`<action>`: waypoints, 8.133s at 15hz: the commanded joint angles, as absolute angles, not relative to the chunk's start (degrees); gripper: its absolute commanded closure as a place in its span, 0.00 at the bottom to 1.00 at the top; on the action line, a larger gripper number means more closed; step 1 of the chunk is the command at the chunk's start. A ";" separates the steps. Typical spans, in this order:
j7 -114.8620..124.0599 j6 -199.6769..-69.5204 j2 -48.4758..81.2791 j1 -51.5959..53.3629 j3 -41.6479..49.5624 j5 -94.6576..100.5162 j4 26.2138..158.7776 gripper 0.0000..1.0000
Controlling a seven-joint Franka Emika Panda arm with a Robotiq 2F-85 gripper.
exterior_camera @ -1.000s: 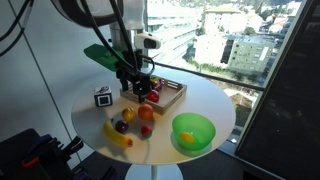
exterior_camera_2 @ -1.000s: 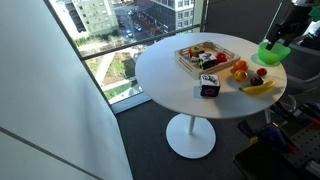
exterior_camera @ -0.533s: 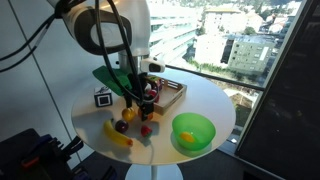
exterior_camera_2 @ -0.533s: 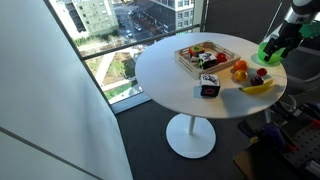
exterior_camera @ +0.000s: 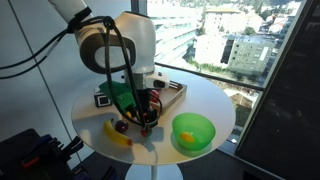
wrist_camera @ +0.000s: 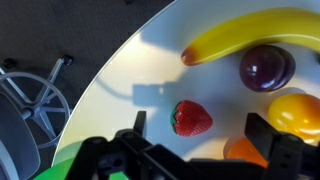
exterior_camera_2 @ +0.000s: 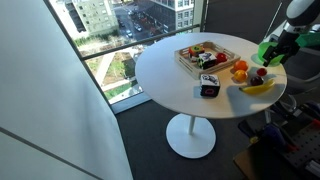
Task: Pick up the strawberry on the table and put it in the green bowl
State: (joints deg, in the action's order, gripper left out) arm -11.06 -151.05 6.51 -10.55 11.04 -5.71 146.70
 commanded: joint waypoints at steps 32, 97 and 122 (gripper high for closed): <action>-13.27 -159.80 19.49 -14.47 5.60 -8.02 140.05 0.00; -3.53 -147.47 11.17 -16.15 12.17 -8.39 131.81 0.00; -11.15 -127.05 -6.45 -8.25 8.99 -1.41 136.54 0.00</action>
State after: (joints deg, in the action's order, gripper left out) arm -9.62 -126.00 -4.23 -8.90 9.75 -2.97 134.53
